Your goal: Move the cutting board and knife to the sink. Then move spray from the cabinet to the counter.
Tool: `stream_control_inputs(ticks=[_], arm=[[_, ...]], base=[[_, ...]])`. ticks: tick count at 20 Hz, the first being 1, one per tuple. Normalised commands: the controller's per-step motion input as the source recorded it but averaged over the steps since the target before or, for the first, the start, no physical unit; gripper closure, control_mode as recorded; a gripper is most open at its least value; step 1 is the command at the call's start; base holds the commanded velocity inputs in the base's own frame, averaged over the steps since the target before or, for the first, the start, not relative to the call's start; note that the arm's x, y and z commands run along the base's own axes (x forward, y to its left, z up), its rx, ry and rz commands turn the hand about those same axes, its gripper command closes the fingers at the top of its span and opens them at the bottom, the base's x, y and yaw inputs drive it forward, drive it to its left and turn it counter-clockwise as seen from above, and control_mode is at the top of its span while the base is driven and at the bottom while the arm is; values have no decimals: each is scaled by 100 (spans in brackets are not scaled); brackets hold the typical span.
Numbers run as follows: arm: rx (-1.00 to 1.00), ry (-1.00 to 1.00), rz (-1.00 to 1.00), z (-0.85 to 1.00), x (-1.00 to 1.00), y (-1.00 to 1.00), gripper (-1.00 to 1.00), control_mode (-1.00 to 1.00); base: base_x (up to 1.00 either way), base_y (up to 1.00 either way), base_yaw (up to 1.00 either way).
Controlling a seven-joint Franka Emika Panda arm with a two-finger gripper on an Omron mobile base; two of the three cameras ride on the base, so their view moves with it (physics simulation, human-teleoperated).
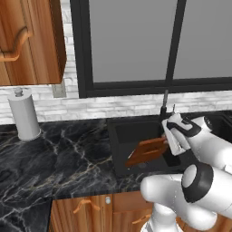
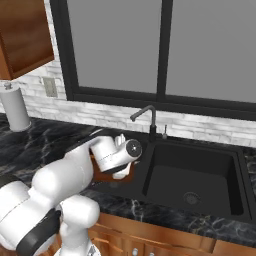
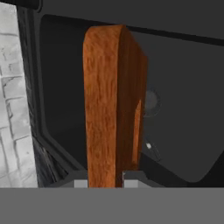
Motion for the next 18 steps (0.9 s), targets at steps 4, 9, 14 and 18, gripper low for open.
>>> stream_control_inputs(ticks=[4, 9, 14, 18], arm=[[0, 0, 0, -31, -1, 0, 100, -100], [0, 0, 0, -20, -25, 5, -100, -100], [0, -1, 0, 5, -8, 0, -100, -100], [0, 4, 0, 52, -78, -8, -100, -100]], base=[[0, 0, 0], [0, 0, 0], [0, 0, 0], [0, 0, 0]])
